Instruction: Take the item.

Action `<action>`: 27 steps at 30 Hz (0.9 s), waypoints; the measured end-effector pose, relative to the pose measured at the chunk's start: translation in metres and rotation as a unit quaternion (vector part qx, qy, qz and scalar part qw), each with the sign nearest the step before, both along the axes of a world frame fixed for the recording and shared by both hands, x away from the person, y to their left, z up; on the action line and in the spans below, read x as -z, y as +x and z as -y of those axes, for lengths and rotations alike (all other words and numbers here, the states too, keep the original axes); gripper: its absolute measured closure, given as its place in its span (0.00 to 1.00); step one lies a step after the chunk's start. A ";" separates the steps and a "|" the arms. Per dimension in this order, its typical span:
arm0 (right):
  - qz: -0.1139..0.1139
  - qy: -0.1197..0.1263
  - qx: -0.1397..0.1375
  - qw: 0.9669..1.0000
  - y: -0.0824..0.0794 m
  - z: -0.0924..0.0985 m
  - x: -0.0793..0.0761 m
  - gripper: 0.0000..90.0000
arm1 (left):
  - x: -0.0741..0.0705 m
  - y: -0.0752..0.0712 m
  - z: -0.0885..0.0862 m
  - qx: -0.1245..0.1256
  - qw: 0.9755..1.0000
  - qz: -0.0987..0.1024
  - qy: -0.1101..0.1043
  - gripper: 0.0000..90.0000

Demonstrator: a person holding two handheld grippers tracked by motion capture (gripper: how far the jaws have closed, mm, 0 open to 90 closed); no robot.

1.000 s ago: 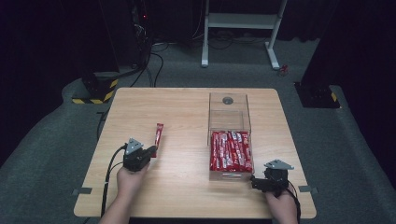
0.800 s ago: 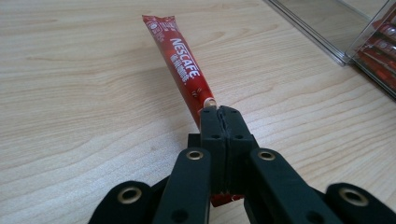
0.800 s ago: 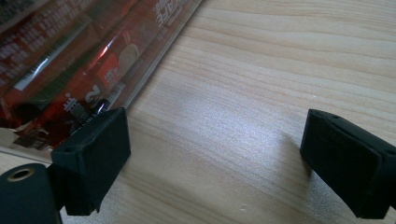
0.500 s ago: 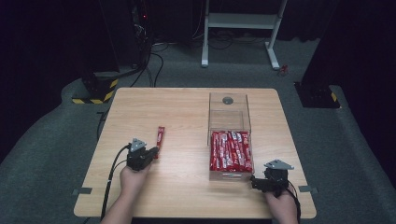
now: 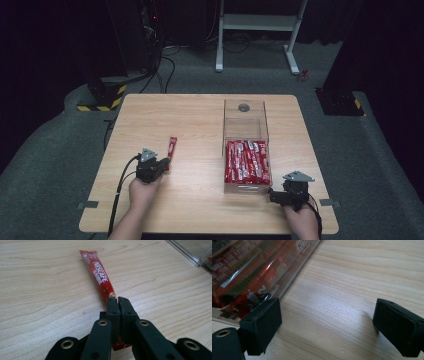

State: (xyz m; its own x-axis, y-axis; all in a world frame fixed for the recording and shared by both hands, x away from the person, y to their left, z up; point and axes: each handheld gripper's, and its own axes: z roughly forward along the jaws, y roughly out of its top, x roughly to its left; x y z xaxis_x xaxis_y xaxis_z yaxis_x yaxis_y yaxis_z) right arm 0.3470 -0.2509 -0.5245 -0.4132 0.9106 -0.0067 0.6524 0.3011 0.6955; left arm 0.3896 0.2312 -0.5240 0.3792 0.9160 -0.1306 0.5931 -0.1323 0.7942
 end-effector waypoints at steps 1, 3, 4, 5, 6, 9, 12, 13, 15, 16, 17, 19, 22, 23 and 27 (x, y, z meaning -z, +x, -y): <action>0.000 0.000 0.000 1.000 0.000 0.000 0.000 0.09 | 0.000 0.000 0.000 -0.001 1.000 0.003 0.000 0.95; 0.000 0.000 0.000 1.000 0.000 0.000 0.000 0.09 | -0.001 0.000 0.000 -0.002 1.000 0.002 -0.002 0.89; 0.000 0.000 0.000 1.000 0.000 0.000 0.000 0.09 | -0.002 -0.001 0.000 -0.002 1.000 0.005 -0.003 0.86; 0.000 0.000 0.000 1.000 0.000 0.000 0.000 0.09 | -0.003 -0.001 0.000 -0.003 1.000 0.008 -0.007 0.83; 0.000 0.000 0.000 1.000 0.000 0.000 0.000 0.09 | -0.004 -0.002 0.000 -0.003 1.000 0.010 -0.008 0.79; 0.000 0.000 0.000 1.000 0.000 0.000 0.000 0.09 | -0.008 -0.003 -0.003 -0.003 1.000 0.016 -0.017 0.72; 0.000 0.000 0.000 1.000 0.000 0.000 0.000 0.09 | -0.013 -0.005 -0.005 0.002 0.999 0.021 -0.027 0.68; 0.000 0.000 0.000 1.000 0.000 0.000 0.000 0.09 | -0.014 -0.006 -0.006 0.005 0.999 0.023 -0.023 0.66; 0.000 0.000 0.000 1.000 0.000 0.000 0.000 0.09 | -0.017 -0.008 -0.006 0.009 0.999 0.024 -0.021 0.64; 0.000 0.000 0.000 1.000 0.000 0.000 0.000 0.09 | -0.018 -0.009 -0.007 0.012 0.999 0.026 -0.018 0.63; 0.000 0.000 0.000 1.000 0.000 0.000 0.000 0.09 | -0.019 -0.011 -0.007 0.014 0.999 0.025 -0.018 0.62; 0.000 0.000 0.000 1.000 0.000 0.000 0.000 0.09 | -0.021 -0.013 -0.007 0.018 0.999 0.026 -0.015 0.59; 0.000 0.000 0.000 1.000 0.000 0.000 0.000 0.09 | -0.024 -0.018 -0.008 0.023 0.999 0.025 -0.015 0.55; 0.000 0.000 0.000 1.000 0.000 0.000 0.000 0.09 | -0.024 -0.019 -0.009 0.023 0.999 0.025 -0.017 0.54; 0.000 0.000 0.000 1.000 0.000 0.000 0.000 0.09 | -0.026 -0.027 -0.011 0.025 0.999 0.024 -0.015 0.50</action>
